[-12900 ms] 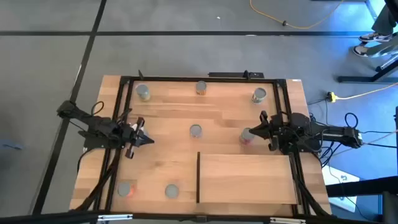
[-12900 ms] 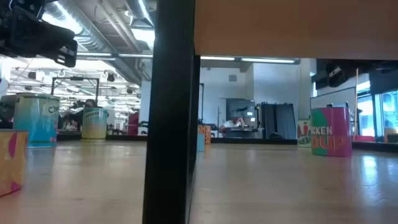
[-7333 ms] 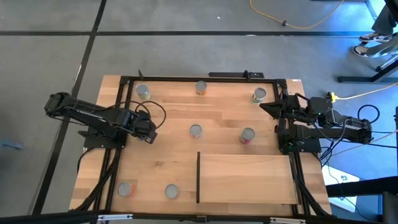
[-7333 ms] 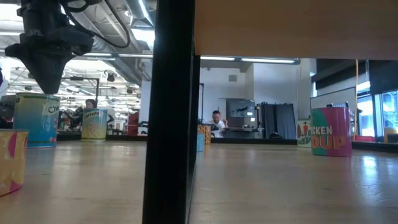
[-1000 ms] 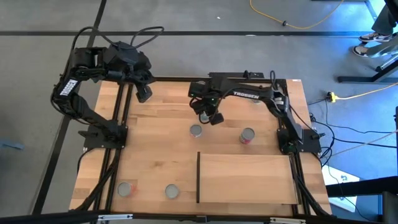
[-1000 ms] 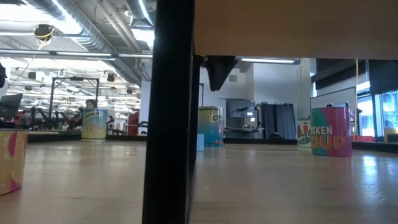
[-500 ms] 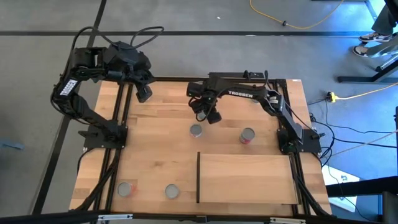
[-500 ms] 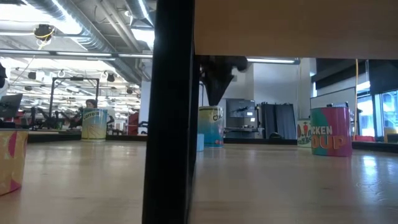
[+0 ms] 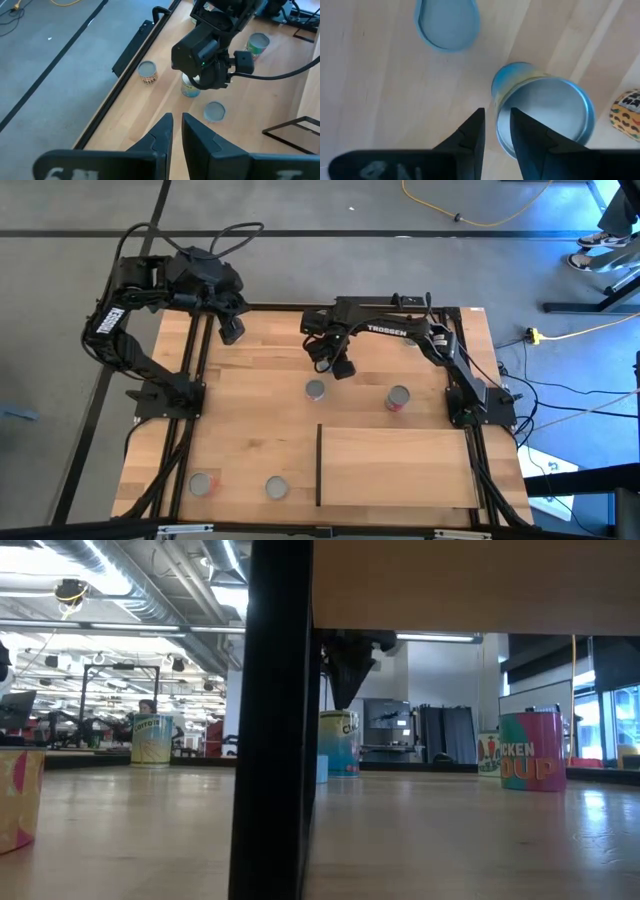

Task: Pick and place cans onto a shelf
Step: Put the canned cherries on the shelf

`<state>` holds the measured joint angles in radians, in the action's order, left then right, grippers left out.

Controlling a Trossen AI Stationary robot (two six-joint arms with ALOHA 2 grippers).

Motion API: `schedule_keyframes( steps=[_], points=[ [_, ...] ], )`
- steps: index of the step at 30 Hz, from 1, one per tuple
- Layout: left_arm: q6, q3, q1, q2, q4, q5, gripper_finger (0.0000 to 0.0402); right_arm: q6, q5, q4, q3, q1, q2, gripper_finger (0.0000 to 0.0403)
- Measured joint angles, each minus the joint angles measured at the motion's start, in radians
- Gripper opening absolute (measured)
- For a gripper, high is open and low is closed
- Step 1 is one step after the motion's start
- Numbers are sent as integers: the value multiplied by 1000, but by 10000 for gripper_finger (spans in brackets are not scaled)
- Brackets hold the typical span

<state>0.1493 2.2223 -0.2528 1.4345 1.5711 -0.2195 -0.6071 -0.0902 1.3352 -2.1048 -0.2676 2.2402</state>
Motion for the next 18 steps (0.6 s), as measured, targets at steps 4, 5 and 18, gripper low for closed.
schedule_keyframes(
  steps=[4,5,18],
  points=[
    [0,0,0,0,0,0,33,-1,-1,2,0,0,0,92],
    [0,0,0,0,0,0,33,-1,-1,-4,0,0,0,92],
    [0,0,0,0,0,-1,33,78,-19,-43,-4,0,52,92]
  ],
)
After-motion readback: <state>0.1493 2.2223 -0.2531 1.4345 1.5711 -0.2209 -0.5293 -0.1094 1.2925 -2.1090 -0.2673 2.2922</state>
